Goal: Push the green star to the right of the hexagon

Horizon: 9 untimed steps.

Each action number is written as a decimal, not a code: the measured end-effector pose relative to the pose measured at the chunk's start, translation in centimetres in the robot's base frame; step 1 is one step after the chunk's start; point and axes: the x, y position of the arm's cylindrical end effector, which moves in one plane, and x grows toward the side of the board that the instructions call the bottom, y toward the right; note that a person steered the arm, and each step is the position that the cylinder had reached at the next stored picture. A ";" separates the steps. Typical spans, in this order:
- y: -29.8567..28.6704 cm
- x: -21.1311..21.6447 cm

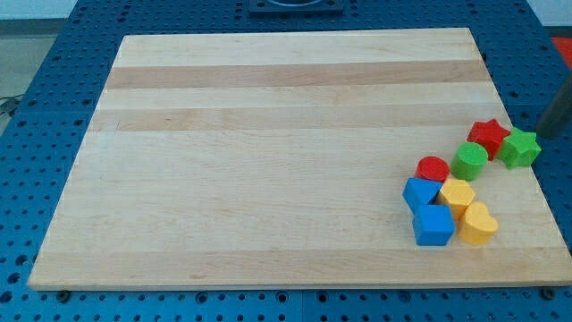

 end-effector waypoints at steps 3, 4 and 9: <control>-4.3 0.6; -5.2 1.8; -4.7 5.1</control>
